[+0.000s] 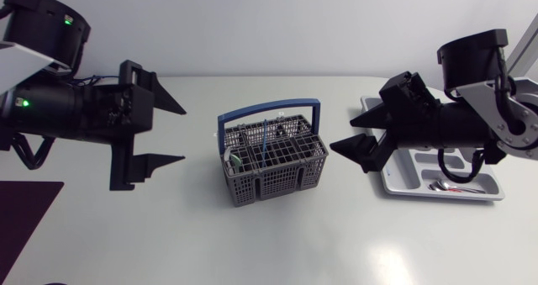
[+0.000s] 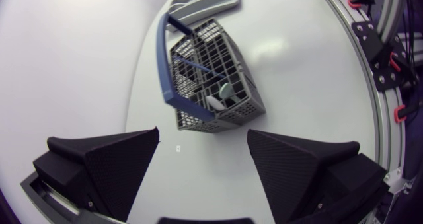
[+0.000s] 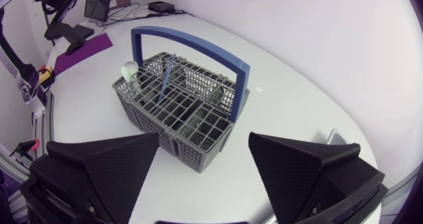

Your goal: Unload the cutlery basket into the drawer organizer.

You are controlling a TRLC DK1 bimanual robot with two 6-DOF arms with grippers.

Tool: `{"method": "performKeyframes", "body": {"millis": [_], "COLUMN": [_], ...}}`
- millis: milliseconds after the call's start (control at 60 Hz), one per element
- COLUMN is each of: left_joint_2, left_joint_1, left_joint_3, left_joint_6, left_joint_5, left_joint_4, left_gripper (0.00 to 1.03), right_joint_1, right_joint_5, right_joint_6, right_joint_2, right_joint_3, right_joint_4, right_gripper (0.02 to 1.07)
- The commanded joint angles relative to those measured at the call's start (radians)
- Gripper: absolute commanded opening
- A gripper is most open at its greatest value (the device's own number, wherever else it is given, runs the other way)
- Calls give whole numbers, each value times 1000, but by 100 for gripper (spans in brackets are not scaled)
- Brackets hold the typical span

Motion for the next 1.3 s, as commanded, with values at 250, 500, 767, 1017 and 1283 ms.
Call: {"method": "performKeyframes", "body": {"millis": [250, 500, 767, 1017, 1283], "left_joint_2": [134, 273, 373, 434, 474], "left_joint_1": [-210, -254, -286, -300, -302], "left_joint_3": [72, 179, 233, 267, 284], "left_joint_6": [186, 249, 275, 276, 287], "left_joint_5": [-160, -194, -236, -263, -300], "left_joint_4": [-72, -109, -115, -112, -106], "left_gripper": [90, 62, 43, 32, 21], "right_joint_1": [181, 212, 212, 210, 206], "right_joint_5": [127, 152, 152, 152, 145], "right_joint_6": [-38, -35, -49, -61, -69], "right_joint_2": [-91, -85, -104, -130, -153], "right_joint_3": [-127, -150, -166, -191, -205], "right_joint_4": [-12, 14, 19, 19, 17], "right_gripper": [100, 100, 100, 100, 101]}}
